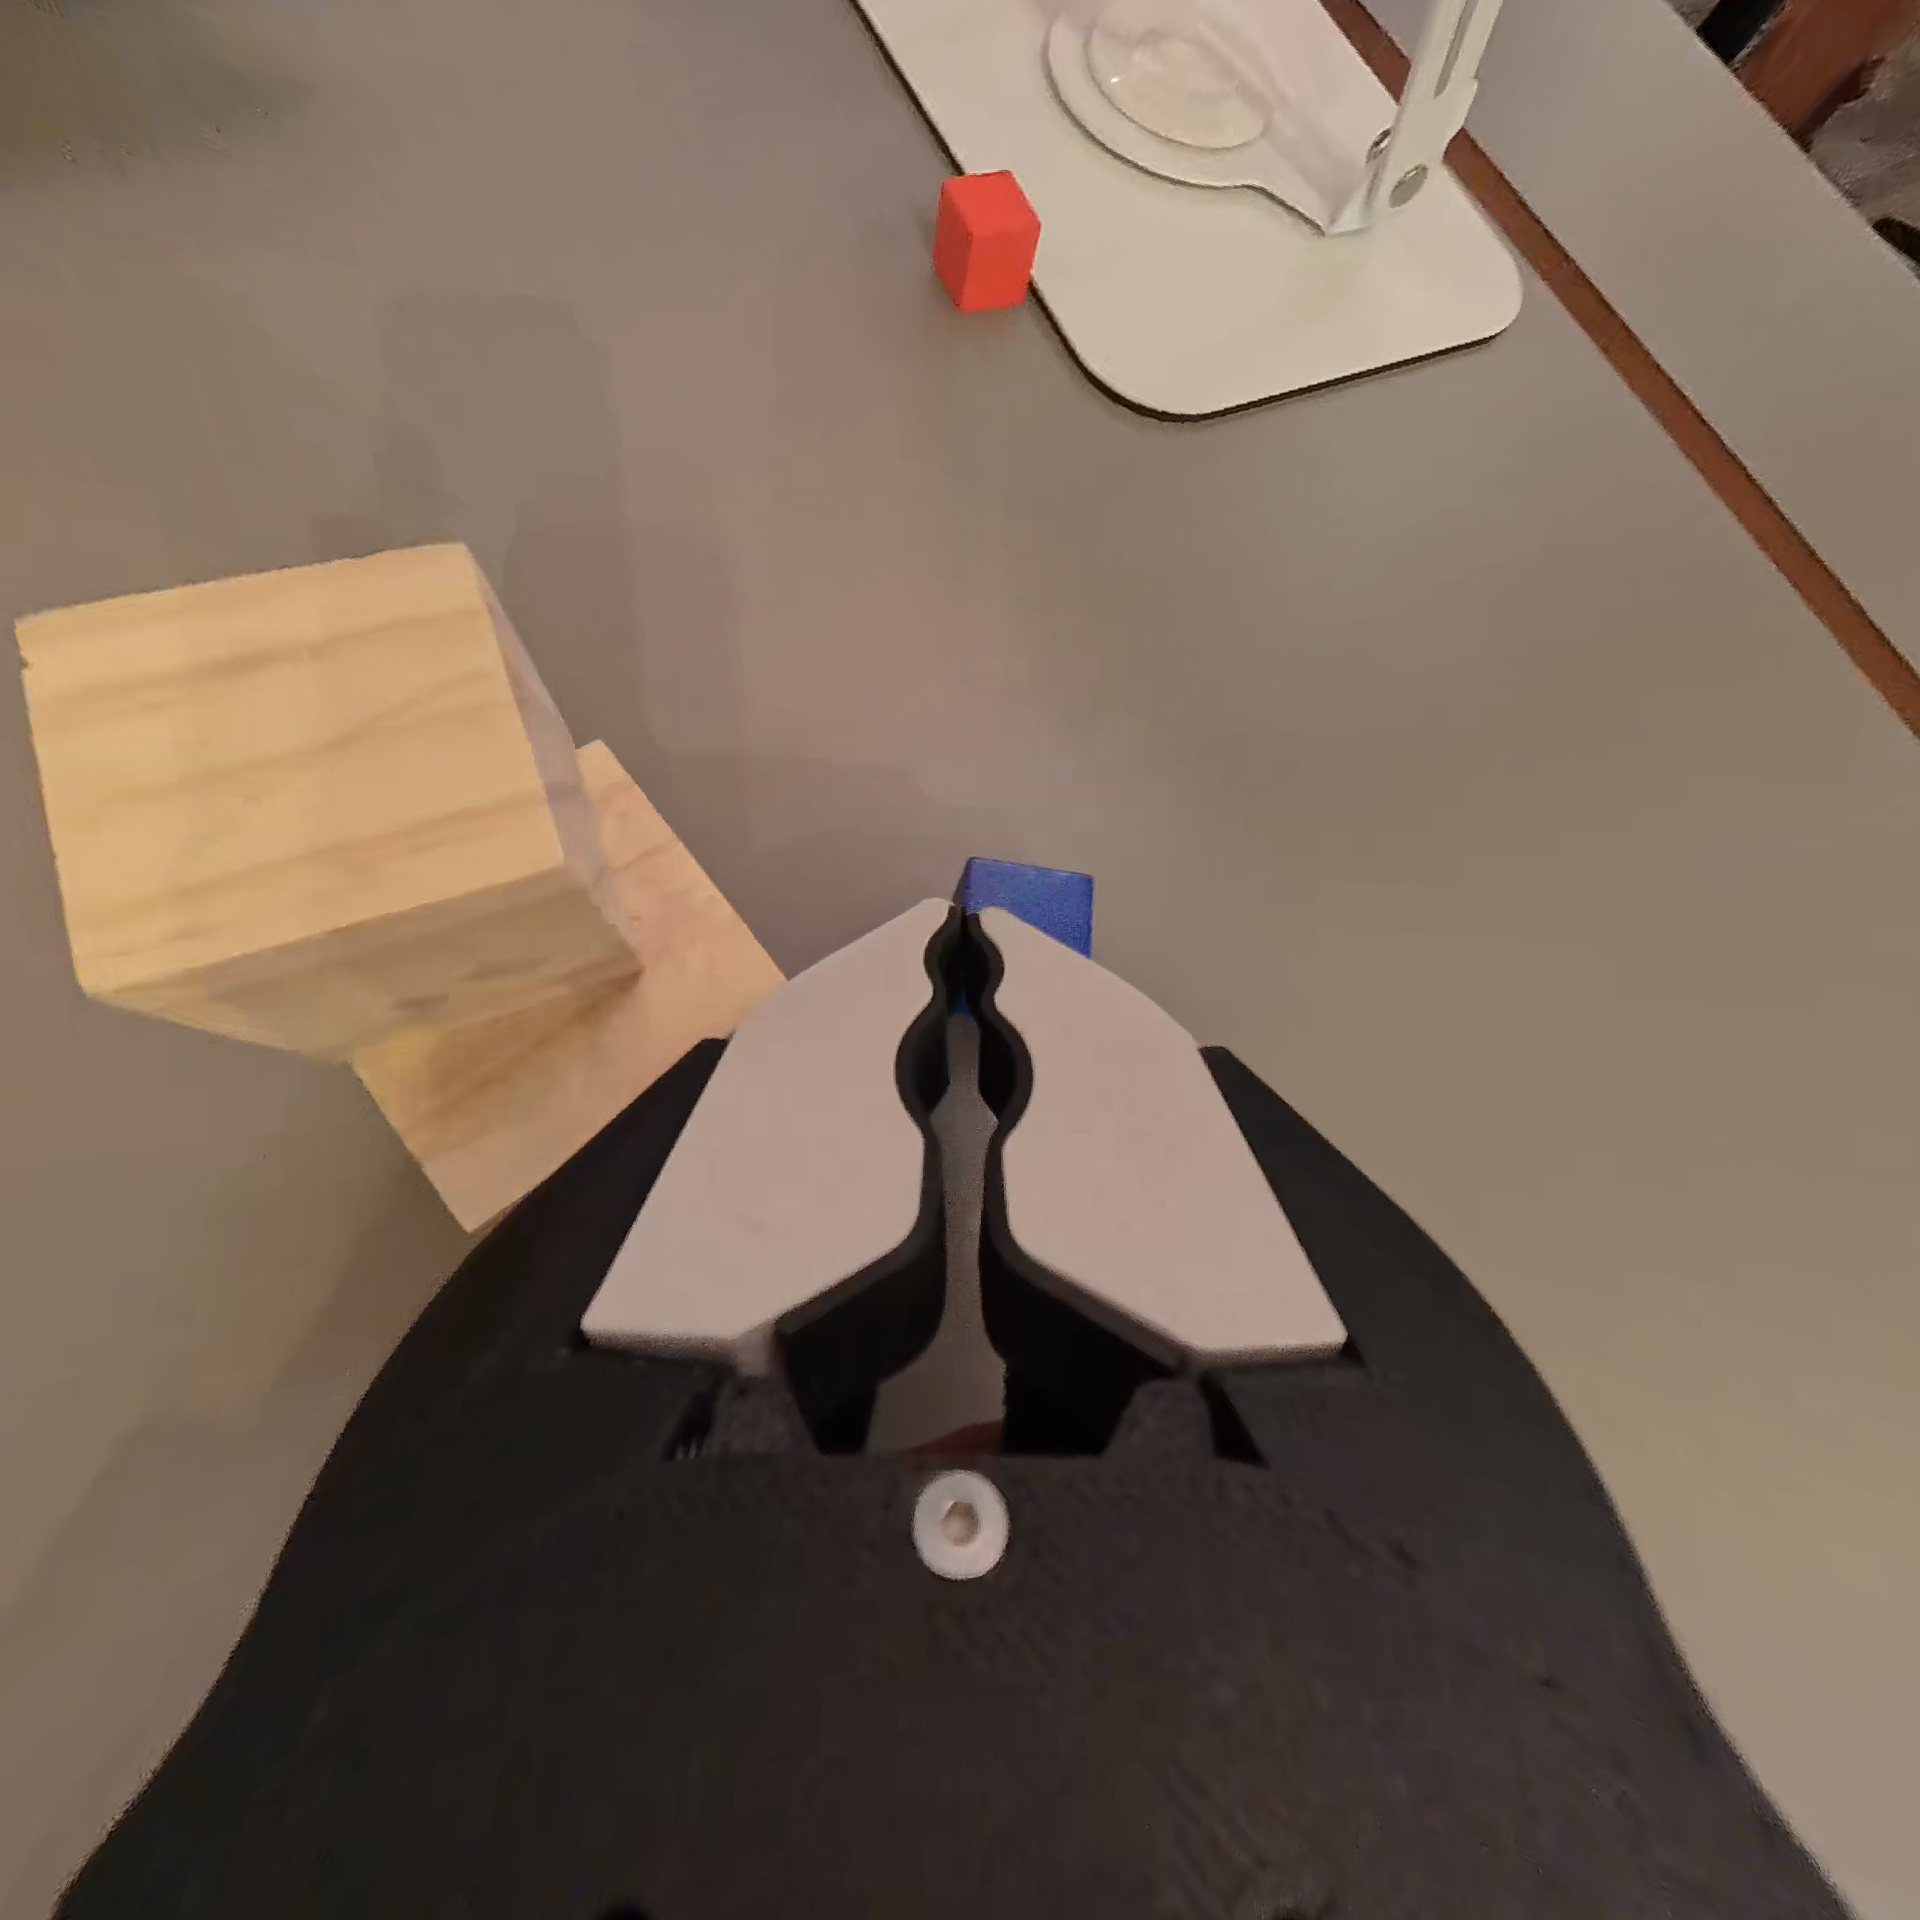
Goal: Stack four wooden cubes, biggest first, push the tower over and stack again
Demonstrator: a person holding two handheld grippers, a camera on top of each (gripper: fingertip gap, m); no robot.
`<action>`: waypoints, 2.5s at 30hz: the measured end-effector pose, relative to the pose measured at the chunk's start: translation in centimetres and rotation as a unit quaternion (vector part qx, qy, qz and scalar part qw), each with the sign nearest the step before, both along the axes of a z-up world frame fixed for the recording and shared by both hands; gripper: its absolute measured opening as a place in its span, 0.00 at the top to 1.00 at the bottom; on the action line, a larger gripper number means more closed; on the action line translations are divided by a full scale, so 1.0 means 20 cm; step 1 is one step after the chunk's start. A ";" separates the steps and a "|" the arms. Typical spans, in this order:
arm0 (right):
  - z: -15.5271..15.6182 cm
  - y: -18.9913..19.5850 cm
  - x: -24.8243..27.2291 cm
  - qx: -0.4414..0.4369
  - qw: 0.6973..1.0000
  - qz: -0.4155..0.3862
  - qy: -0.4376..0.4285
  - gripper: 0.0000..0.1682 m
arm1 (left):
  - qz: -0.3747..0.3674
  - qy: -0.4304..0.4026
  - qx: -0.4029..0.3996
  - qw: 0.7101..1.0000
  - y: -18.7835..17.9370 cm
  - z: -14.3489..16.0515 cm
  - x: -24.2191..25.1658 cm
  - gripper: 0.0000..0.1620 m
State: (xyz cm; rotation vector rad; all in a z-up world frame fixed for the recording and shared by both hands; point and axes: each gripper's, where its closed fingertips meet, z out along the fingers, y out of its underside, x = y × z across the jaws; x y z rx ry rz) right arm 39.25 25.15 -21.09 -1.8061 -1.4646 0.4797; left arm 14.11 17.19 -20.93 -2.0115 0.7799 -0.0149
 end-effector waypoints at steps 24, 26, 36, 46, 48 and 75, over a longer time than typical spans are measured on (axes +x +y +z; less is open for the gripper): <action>-0.06 -0.16 -0.19 0.005 1.000 0.022 -0.017 1.00 | -0.207 -0.063 0.032 0.976 -0.11 0.10 1.12 0.68; -0.06 -0.19 -0.19 -0.001 0.999 0.038 -0.012 1.00 | -0.227 -0.089 0.040 0.969 -0.12 0.15 1.08 0.68; 0.01 -0.36 -0.16 -0.087 0.974 0.203 0.040 0.81 | -0.196 -0.110 0.033 0.974 -0.11 0.18 0.70 0.69; -0.09 -0.65 -0.34 -0.104 0.935 0.337 -0.033 0.58 | -0.195 -0.102 0.031 0.975 -0.14 0.17 0.58 0.68; -0.09 -0.64 -0.43 -0.103 0.942 0.318 -0.029 0.58 | -0.188 -0.095 0.037 0.977 -0.15 0.17 0.53 0.68; 0.03 -0.54 -0.98 -0.078 0.939 0.330 -0.057 0.50 | -0.006 -0.045 -0.150 0.988 -0.43 -0.15 -0.34 0.57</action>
